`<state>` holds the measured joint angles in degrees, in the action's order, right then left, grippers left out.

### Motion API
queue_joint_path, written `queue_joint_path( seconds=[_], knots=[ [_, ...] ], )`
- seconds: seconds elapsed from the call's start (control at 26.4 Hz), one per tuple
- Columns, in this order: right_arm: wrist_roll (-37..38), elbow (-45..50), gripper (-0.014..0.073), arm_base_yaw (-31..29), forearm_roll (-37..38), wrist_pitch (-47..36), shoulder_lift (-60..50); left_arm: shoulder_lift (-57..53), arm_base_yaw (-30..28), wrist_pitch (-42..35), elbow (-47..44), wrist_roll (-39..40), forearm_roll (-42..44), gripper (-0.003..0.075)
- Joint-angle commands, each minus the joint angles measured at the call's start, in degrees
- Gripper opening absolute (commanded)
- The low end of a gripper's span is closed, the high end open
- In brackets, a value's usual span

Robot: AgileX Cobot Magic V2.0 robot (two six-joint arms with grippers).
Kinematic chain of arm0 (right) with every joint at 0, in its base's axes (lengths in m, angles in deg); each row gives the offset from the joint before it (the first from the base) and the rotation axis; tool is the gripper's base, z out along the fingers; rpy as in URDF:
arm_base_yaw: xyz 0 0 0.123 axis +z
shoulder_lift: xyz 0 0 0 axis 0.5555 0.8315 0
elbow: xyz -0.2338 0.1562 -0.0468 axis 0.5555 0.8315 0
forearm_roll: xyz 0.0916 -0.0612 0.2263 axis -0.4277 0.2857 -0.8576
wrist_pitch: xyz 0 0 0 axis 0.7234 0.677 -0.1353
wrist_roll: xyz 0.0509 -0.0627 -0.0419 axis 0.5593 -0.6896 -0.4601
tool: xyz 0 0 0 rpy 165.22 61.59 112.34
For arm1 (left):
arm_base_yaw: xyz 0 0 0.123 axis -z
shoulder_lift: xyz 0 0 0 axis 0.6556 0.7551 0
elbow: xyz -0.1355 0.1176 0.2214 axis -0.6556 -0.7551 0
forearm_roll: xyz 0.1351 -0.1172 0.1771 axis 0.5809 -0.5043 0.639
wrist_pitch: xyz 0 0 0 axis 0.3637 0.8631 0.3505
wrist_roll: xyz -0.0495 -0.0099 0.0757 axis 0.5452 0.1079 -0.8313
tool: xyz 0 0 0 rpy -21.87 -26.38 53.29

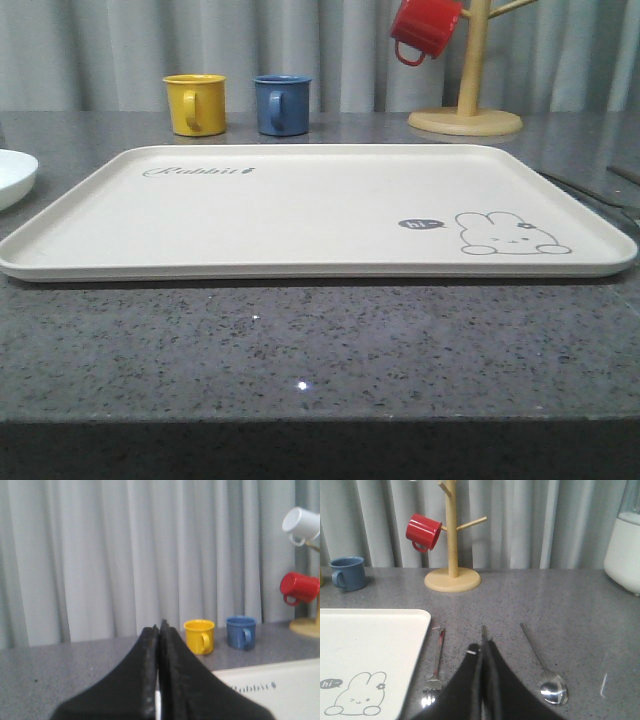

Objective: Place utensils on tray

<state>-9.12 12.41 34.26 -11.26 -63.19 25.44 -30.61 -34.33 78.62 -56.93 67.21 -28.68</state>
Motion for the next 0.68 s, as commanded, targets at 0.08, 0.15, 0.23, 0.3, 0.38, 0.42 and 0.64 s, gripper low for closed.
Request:
queue_joint_path(
  seconds=[0.08, 0.15, 0.23, 0.3, 0.38, 0.42, 0.64],
  knots=[
    [-0.3, -6.5, -0.0059, -0.3, 0.4, -1.9, 11.0, 12.6, -0.2, 0.4, 7.4, 0.7, 2.2, -0.0018],
    [-0.3, -6.9, -0.0059, -0.2, 0.4, -2.4, 13.0, 15.1, -0.2, 0.3, 8.3, 0.7, 2.2, -0.0018],
    [-0.3, -6.9, -0.0044, -0.2, 0.4, -2.7, 13.8, 16.3, -0.2, -0.1, 8.4, 0.7, 2.2, -0.0018],
    [-0.3, -6.9, 0.0024, -0.2, 0.5, -2.7, 13.8, 16.7, -0.2, -0.1, 8.4, 0.7, 2.1, -0.0017],
    [-0.3, -6.9, 0.0109, -0.2, 0.5, -2.8, 13.8, 16.7, -0.2, -0.1, 8.4, 0.7, 2.1, -0.0001],
    [-0.3, -6.9, 0.0152, -0.2, 0.5, -2.8, 13.8, 16.7, -0.2, -0.3, 8.4, 0.7, 2.1, 0.0024],
    [-0.3, -6.9, 0.0527, -0.2, 0.6, -2.9, 13.8, 16.7, -0.2, -0.4, 8.4, 0.7, 1.6, 0.0456]
  ],
)
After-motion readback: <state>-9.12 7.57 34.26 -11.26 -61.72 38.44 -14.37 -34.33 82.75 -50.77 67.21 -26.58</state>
